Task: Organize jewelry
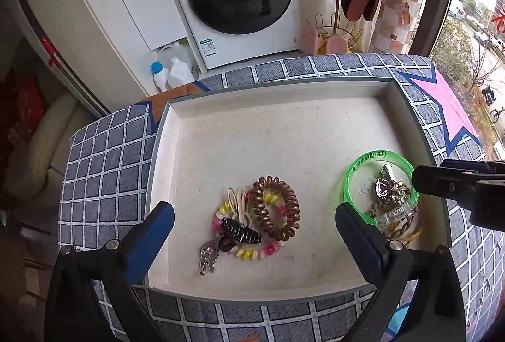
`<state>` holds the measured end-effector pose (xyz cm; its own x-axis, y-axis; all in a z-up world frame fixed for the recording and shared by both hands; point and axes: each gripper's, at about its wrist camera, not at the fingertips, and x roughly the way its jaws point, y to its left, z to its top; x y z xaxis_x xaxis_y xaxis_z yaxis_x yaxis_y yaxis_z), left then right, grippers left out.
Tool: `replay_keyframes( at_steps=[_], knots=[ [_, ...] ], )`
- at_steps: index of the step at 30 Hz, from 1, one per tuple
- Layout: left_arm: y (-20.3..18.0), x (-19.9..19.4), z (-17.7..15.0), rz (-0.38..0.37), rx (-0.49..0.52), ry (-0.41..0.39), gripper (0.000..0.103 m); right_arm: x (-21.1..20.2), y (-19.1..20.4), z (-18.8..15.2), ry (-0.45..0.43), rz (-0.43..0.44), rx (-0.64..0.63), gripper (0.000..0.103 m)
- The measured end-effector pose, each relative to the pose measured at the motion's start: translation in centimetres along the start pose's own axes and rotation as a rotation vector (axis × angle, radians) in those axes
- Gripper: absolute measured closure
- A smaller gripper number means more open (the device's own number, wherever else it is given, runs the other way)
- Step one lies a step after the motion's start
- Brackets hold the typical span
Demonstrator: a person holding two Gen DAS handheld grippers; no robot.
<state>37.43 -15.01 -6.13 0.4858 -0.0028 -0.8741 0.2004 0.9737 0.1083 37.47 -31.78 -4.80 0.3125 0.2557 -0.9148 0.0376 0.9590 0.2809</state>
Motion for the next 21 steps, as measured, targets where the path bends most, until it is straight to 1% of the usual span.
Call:
replay_keyframes(
  at_steps=[2, 3, 5, 6, 7, 13, 14, 15, 21],
  knots=[
    [0.1, -0.2, -0.2, 0.000, -0.001, 0.000, 0.000, 0.1, 0.2, -0.2, 0.006, 0.000, 0.000, 0.043],
    [0.2, -0.3, -0.3, 0.000, -0.001, 0.001, 0.000, 0.0, 0.3, -0.3, 0.006, -0.001, -0.001, 0.039],
    [0.3, -0.5, -0.6, 0.002, 0.000, 0.001, 0.000, -0.1, 0.4, -0.6, 0.003, -0.005, -0.003, 0.037],
    [0.4, -0.6, -0.7, 0.003, 0.000, 0.002, 0.000, -0.1, 0.4, -0.7, 0.002, -0.006, -0.004, 0.026],
    [0.5, -0.7, -0.8, 0.003, -0.001, 0.002, 0.000, -0.2, 0.4, -0.9, -0.003, -0.004, -0.004, 0.022],
    [1.0, -1.4, -1.8, -0.013, -0.022, 0.019, 0.000, -0.5, 0.5, -1.9, -0.001, -0.017, 0.000, 0.021],
    [1.2, -1.7, -2.1, -0.015, -0.027, 0.020, 0.000, -0.7, 0.5, -2.1, -0.003, -0.021, -0.001, 0.020],
    [1.3, -1.9, -2.3, -0.016, -0.031, 0.021, 0.000, -0.8, 0.6, -2.2, -0.005, -0.024, -0.001, 0.017],
    [2.1, -3.4, -4.3, -0.035, -0.042, 0.033, 0.000, -1.6, 1.0, -4.0, -0.012, -0.033, -0.005, 0.016]
  ],
)
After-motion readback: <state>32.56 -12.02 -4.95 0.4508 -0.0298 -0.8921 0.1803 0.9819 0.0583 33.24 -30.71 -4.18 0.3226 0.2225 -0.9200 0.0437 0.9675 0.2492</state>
